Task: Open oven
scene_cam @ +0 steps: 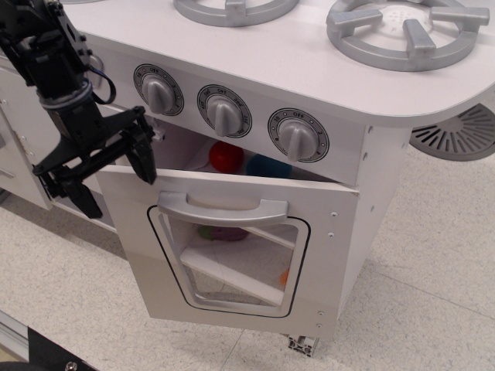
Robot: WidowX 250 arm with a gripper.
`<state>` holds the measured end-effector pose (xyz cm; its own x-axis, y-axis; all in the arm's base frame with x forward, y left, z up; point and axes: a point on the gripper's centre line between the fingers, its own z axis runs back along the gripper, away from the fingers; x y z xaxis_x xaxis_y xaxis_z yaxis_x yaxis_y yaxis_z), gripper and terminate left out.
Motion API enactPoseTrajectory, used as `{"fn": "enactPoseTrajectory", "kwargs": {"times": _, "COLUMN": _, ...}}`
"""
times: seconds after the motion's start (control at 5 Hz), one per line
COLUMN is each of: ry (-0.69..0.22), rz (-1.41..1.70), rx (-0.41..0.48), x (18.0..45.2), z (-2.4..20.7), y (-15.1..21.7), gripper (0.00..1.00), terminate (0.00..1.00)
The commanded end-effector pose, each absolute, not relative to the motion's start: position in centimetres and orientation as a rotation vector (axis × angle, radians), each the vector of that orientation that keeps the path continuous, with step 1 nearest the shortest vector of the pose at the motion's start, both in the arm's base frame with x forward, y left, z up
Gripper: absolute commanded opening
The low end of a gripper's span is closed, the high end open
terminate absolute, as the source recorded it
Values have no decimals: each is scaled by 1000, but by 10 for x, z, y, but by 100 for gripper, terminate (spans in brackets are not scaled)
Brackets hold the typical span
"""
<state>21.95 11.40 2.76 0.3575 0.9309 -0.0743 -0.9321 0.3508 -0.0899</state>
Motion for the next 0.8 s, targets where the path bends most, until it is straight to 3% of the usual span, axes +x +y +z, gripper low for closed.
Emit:
{"fn": "enactPoseTrajectory", "kwargs": {"times": 0.0, "ry": -305, "rz": 853, "rx": 114, "x": 259, "z": 63, "y": 138, "gripper": 100, "terminate": 0}}
{"fn": "enactPoseTrajectory", "kwargs": {"times": 0.2, "ry": -320, "rz": 706, "rx": 148, "x": 274, "z": 74, "y": 145, "gripper": 100, "terminate": 0}}
{"fn": "enactPoseTrajectory", "kwargs": {"times": 0.6, "ry": -249, "rz": 535, "rx": 160, "x": 285, "z": 46, "y": 131, "gripper": 100, "terminate": 0}}
